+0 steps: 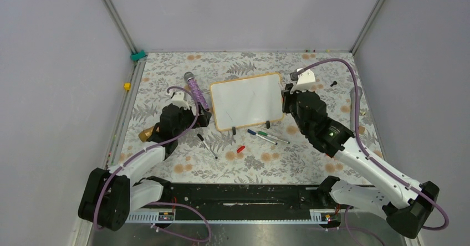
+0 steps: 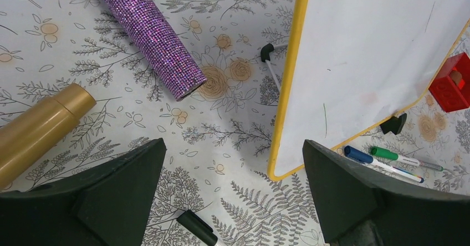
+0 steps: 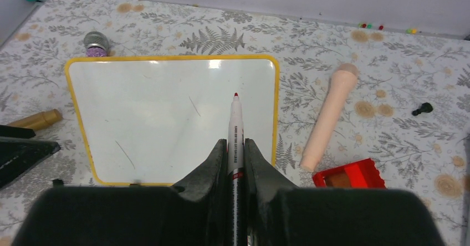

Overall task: Write a sentence on the whiteboard
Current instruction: Hold the whiteboard at the center of the board.

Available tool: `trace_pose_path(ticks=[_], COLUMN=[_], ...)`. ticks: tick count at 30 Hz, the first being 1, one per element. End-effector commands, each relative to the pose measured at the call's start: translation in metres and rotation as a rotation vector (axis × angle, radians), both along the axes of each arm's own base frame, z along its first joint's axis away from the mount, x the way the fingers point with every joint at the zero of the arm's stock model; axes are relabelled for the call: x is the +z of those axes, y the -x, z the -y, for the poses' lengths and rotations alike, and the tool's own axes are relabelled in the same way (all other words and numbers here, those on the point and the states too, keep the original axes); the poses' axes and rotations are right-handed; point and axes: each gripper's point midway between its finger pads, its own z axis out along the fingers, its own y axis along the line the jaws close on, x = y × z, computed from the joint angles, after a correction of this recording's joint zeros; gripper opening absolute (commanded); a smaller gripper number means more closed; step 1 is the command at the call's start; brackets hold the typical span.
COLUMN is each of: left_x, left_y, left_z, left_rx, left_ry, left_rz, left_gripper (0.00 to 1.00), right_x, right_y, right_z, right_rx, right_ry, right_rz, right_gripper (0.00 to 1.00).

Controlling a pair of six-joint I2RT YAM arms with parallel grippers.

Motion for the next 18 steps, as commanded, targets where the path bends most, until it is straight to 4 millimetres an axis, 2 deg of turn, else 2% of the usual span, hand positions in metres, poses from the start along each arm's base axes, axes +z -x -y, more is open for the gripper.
trace_pose_path(ticks=[1, 3, 6, 12, 18], left_x=[0.017, 0.017, 0.018, 0.017, 0.017], left_y=[-0.007, -0.006, -0.006, -0.006, -0.006], left_z=[-0.007, -0.007, -0.006, -0.005, -0.004], left_rx=[0.035, 0.032, 0.029, 0.025, 0.019], left_ry=[0.002, 0.003, 0.005, 0.005, 0.006], left_rz=[0.083, 0.083, 0.083, 0.084, 0.08], left_gripper=[0.97, 0.97, 0.97, 0.97, 0.97], right_x=[0.033, 0.025, 0.017, -0.008, -0.03], right_y=[0.003, 0.007, 0.008, 0.029, 0.033], right_z=[-0.016, -0.024, -0.025, -0.046, -0.05], right_rx=[0.077, 0.125, 0.138, 0.312, 0.319], right_ry=[-0.153, -0.129, -0.106, -0.09, -0.086], right_rz=[0.069, 0.03, 0.002, -0.053, -0.135], right_gripper=[0.0, 0.0, 0.0, 0.0, 0.0])
